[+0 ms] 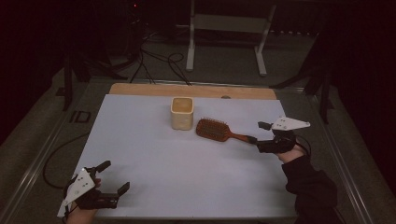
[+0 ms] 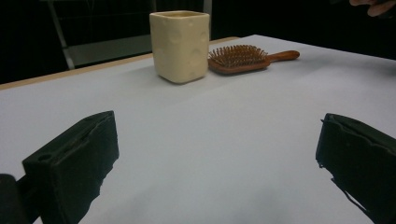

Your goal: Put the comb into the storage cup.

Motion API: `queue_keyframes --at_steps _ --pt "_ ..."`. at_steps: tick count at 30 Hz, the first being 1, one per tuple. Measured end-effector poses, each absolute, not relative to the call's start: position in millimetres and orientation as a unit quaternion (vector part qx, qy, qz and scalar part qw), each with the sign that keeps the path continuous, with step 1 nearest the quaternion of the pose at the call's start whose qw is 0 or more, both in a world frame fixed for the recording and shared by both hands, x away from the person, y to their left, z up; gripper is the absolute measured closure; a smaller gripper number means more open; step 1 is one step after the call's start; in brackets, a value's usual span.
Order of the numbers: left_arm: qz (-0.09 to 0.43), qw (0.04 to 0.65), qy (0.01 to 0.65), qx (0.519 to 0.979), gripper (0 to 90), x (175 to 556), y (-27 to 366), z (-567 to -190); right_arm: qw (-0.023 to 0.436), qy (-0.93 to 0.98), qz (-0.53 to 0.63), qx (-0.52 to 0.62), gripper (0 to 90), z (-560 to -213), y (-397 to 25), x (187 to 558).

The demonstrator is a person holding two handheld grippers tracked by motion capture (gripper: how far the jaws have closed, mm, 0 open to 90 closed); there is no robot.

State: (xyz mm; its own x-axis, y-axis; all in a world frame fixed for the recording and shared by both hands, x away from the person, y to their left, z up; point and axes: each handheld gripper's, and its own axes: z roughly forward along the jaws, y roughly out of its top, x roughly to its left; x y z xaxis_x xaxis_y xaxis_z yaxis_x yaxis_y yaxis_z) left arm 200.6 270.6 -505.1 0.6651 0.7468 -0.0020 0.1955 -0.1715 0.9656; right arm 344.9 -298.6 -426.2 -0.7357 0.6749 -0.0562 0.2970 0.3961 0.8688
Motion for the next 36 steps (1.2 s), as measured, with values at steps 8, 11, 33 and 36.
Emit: queue_keyframes --at_steps 8,11,33,36 --pt "0.247 0.556 0.325 0.724 0.0 200.8 271.0 -505.0 0.212 0.81 0.444 0.319 31.5 -430.8 -300.9 361.1" --pt "0.246 0.555 0.325 0.725 0.0 200.9 270.8 -505.3 0.218 0.811 0.435 0.323 37.2 -433.7 -301.1 366.1" --pt "0.241 0.555 0.325 0.727 0.0 201.3 270.5 -506.0 0.229 0.827 0.371 0.355 83.5 -462.6 -299.6 393.2" --pt "0.24 0.556 0.324 0.727 0.0 201.3 270.4 -506.1 0.226 0.829 0.366 0.359 87.7 -467.7 -299.1 395.9"
